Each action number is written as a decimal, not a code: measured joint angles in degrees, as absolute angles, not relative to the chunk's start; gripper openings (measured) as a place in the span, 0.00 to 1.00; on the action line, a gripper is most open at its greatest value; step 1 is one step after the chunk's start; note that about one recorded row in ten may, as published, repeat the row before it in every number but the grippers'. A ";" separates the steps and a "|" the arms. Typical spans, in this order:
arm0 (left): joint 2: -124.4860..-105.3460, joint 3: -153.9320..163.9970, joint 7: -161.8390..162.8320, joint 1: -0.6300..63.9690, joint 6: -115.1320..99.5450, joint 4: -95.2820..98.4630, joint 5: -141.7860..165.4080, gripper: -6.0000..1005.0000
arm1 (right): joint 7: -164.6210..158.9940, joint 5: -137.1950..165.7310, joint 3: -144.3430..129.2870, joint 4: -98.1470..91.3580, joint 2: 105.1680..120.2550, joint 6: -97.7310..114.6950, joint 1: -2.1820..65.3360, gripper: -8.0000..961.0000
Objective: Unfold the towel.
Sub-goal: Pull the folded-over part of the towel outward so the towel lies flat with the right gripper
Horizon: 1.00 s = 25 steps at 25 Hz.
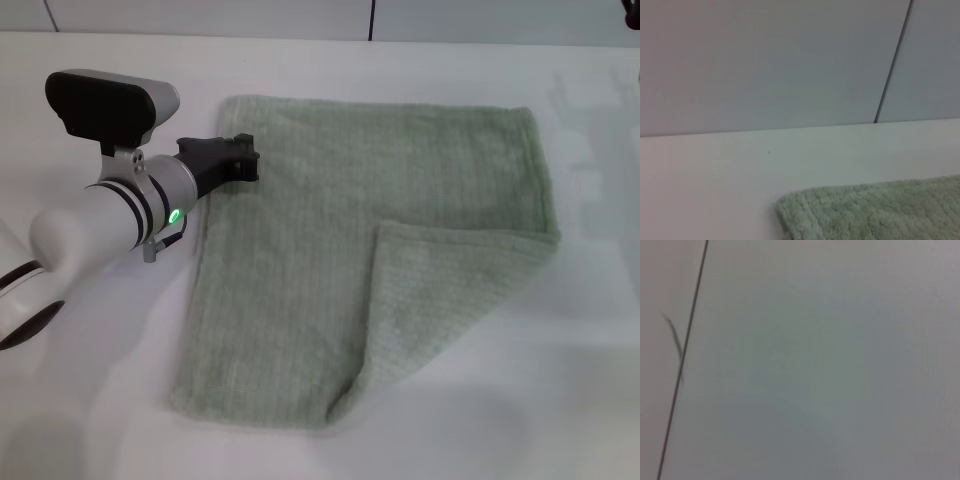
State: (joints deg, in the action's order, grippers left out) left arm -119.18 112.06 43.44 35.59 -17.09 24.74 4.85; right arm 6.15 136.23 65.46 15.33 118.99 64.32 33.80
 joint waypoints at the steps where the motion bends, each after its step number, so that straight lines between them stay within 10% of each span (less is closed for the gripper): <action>1: -119.18 112.07 43.51 35.59 -17.11 24.69 4.84 0.01 | 6.15 136.23 65.46 15.33 118.99 64.32 33.80 0.80; 25: -119.18 112.66 43.60 35.42 -17.14 24.61 4.83 0.01 | 6.15 136.23 65.30 15.39 118.91 63.45 34.23 0.80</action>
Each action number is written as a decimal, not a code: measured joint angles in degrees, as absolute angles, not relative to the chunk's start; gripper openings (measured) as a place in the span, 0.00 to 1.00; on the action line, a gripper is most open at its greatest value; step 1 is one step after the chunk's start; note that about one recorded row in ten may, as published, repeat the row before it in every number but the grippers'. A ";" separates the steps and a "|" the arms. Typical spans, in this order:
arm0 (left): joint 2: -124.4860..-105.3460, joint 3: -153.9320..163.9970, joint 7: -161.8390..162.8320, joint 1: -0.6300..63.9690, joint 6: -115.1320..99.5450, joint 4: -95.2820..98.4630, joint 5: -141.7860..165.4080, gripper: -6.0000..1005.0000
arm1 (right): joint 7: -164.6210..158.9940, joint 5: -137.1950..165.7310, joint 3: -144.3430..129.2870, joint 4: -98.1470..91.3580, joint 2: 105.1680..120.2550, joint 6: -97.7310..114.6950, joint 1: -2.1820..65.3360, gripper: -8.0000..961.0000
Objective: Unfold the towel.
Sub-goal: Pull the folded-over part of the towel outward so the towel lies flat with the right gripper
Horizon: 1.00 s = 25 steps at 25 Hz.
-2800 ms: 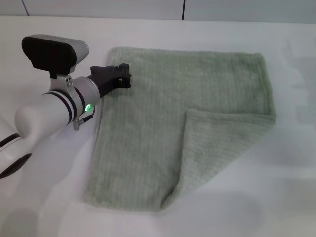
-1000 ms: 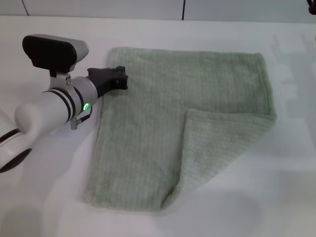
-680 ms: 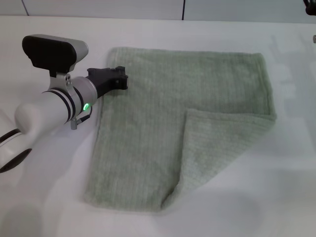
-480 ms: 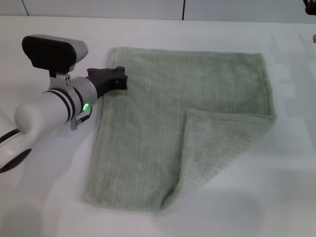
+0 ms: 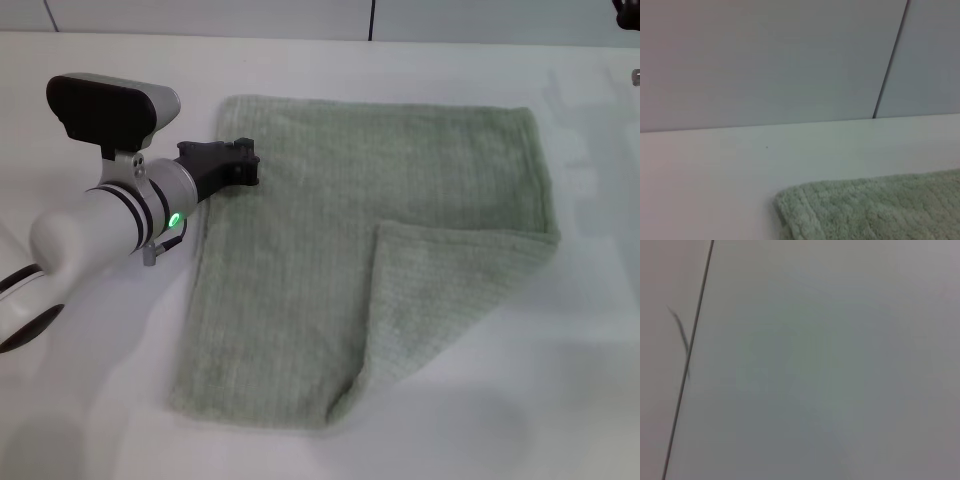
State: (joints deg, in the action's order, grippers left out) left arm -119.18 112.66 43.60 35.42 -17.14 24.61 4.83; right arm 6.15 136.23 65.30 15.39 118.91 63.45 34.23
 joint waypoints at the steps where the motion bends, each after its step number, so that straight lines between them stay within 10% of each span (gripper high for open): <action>1: -119.18 112.66 43.60 35.42 -17.14 24.61 4.83 0.01 | 6.15 136.23 65.30 15.39 118.91 63.45 34.23 0.80; 25: -119.18 112.69 43.60 34.88 -17.13 25.04 4.83 0.01 | 6.15 140.36 65.59 28.29 118.11 53.01 31.59 0.80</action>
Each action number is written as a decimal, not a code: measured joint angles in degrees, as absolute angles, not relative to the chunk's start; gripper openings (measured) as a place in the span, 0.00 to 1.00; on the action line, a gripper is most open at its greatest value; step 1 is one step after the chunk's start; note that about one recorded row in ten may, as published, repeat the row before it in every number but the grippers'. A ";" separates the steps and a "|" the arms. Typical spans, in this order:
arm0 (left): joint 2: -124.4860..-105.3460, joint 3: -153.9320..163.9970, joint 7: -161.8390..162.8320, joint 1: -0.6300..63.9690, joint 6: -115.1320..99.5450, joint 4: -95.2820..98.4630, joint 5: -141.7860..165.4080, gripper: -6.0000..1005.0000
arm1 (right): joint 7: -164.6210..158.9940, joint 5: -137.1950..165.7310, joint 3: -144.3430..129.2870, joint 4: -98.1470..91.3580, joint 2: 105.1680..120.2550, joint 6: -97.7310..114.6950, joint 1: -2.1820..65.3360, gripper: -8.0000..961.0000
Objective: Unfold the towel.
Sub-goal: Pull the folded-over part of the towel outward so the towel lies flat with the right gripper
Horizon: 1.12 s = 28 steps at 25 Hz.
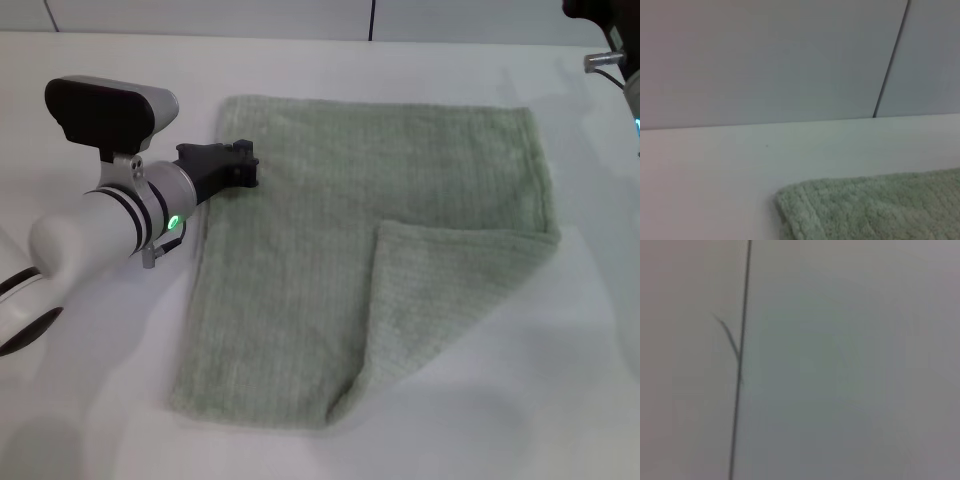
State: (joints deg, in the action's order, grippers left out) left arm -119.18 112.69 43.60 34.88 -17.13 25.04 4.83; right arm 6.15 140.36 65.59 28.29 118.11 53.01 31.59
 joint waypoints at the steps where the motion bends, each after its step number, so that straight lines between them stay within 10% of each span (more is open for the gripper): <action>1: -119.18 112.72 43.60 34.81 -17.14 25.25 4.83 0.01 | 6.15 141.15 65.71 30.34 117.74 51.81 30.79 0.80; 14: -119.18 112.64 43.73 34.60 -16.99 26.43 4.83 0.01 | 6.12 157.15 76.45 63.51 116.76 16.97 20.67 0.80; 28: -119.18 112.76 43.77 34.45 -16.77 26.67 4.95 0.01 | 9.28 157.33 82.57 79.80 116.88 -18.33 25.07 0.80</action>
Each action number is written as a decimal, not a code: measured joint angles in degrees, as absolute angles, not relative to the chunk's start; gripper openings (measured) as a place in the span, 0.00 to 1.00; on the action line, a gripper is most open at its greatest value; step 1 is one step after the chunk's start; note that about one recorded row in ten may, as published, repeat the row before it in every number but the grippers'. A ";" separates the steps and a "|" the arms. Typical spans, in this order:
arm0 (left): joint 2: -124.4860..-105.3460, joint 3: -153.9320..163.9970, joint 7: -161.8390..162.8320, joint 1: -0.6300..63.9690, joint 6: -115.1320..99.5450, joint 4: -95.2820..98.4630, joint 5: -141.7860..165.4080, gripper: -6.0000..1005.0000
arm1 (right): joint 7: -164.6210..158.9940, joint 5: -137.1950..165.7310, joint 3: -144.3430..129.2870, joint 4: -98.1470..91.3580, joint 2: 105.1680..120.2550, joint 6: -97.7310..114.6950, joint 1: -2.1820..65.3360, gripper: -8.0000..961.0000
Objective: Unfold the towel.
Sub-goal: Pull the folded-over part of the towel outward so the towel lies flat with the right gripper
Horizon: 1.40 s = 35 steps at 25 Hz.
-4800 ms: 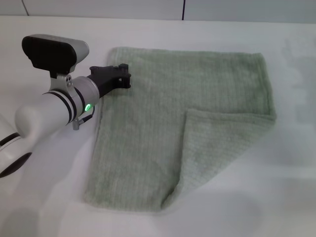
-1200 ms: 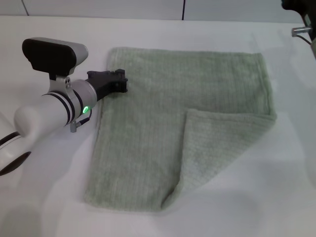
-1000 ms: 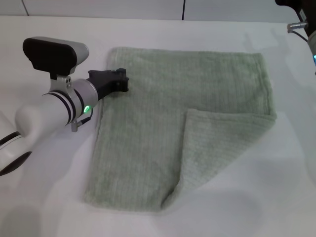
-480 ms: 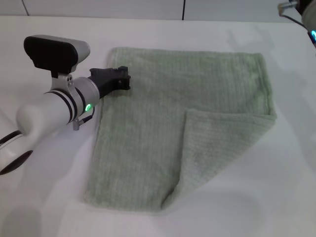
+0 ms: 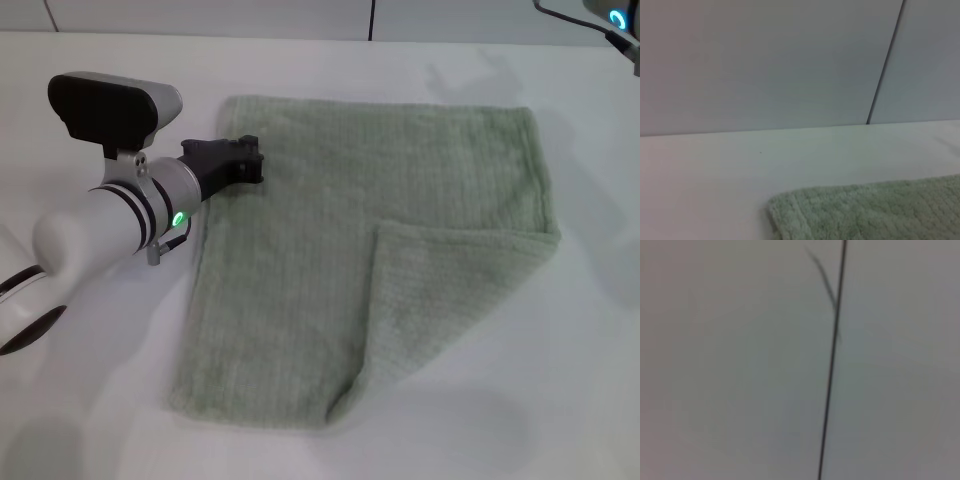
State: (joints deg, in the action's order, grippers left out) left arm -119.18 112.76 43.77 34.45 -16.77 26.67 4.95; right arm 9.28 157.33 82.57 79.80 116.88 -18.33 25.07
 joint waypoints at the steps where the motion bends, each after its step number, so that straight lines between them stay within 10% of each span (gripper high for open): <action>1: -119.18 112.76 43.77 34.39 -16.78 26.87 4.95 0.01 | 11.26 157.30 83.82 81.46 117.75 -21.58 25.38 0.80; 35: -119.18 112.94 43.77 34.11 -16.05 26.80 5.27 0.01 | 24.39 147.45 92.20 84.21 118.43 -56.34 36.83 0.80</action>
State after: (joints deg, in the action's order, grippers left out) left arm -119.18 112.94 43.77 34.10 -16.05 26.80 5.27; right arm 24.39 147.45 92.20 84.21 118.43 -56.34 36.83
